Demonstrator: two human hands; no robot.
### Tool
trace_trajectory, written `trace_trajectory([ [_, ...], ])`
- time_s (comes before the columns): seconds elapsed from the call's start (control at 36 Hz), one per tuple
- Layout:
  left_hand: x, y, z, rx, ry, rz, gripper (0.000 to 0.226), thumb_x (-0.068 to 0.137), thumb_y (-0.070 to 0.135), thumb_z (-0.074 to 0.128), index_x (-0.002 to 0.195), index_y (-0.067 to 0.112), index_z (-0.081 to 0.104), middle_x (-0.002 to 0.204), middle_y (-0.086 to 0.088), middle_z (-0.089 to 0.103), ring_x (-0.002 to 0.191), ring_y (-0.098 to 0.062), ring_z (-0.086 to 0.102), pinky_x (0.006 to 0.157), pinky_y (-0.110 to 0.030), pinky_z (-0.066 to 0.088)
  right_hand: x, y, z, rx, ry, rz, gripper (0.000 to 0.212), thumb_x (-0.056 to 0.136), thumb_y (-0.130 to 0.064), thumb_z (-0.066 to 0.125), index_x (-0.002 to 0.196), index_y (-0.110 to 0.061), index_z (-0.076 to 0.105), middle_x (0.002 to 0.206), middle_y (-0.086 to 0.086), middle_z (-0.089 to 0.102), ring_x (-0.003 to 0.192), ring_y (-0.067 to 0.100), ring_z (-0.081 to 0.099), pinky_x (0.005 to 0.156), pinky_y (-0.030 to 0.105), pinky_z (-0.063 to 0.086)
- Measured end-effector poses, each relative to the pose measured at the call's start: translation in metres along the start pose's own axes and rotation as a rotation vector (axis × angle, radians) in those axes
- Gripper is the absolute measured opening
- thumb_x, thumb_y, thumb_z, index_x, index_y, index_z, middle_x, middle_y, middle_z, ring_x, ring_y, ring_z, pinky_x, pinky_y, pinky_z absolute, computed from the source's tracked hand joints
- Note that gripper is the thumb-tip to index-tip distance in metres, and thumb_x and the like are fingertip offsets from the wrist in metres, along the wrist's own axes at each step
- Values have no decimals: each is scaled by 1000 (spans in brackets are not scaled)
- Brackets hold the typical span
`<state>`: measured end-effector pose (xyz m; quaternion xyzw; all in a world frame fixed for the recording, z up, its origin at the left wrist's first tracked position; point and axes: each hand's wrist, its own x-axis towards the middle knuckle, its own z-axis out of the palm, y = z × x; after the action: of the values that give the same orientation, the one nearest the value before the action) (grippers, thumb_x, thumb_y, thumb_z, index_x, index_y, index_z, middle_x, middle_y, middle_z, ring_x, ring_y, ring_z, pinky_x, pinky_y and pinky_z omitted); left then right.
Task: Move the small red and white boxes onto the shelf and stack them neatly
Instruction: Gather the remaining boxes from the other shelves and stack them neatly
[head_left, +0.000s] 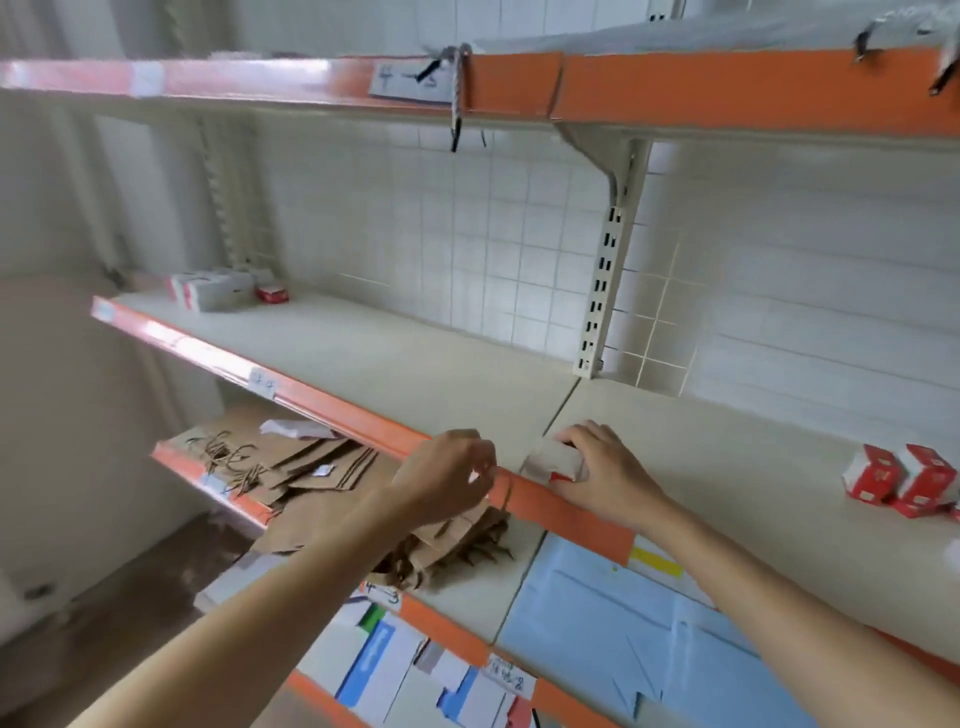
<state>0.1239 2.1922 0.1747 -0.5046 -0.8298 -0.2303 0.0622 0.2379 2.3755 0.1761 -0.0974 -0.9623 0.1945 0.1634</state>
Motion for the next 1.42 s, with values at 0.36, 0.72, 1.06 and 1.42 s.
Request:
trace_trajectory([
  [0.36,-101,-181,-118,165,39,-173,15,88,14,51,85,12,65,87,-2,64,72,-14,51,60,-23,39,122,-187,114,45,-96,-248,45,79,-26,71,116,-10,53,114,4,51,110,19,43,83,25,36],
  [0.72,-208,-315,-182,244,53,-491,17,89,21,48,90,17,64,90,4,58,82,-20,57,68,-28,46,190,-344,243,89,-200,-508,41,81,-34,64,116,-18,50,113,-2,47,105,13,40,76,22,34],
  [1.06,-153,-395,-197,296,82,-467,22,93,23,47,99,15,67,97,3,61,77,-13,52,66,-25,45,317,-353,270,77,-160,-491,42,81,-30,67,115,-12,52,114,1,51,108,17,43,83,24,36],
  [1.42,-13,-478,-206,243,77,-349,16,90,18,52,91,12,67,91,-1,65,79,-18,59,69,-33,51,461,-273,275,76,-32,-115,47,83,-25,64,125,-8,52,123,12,51,122,28,38,98,32,34],
])
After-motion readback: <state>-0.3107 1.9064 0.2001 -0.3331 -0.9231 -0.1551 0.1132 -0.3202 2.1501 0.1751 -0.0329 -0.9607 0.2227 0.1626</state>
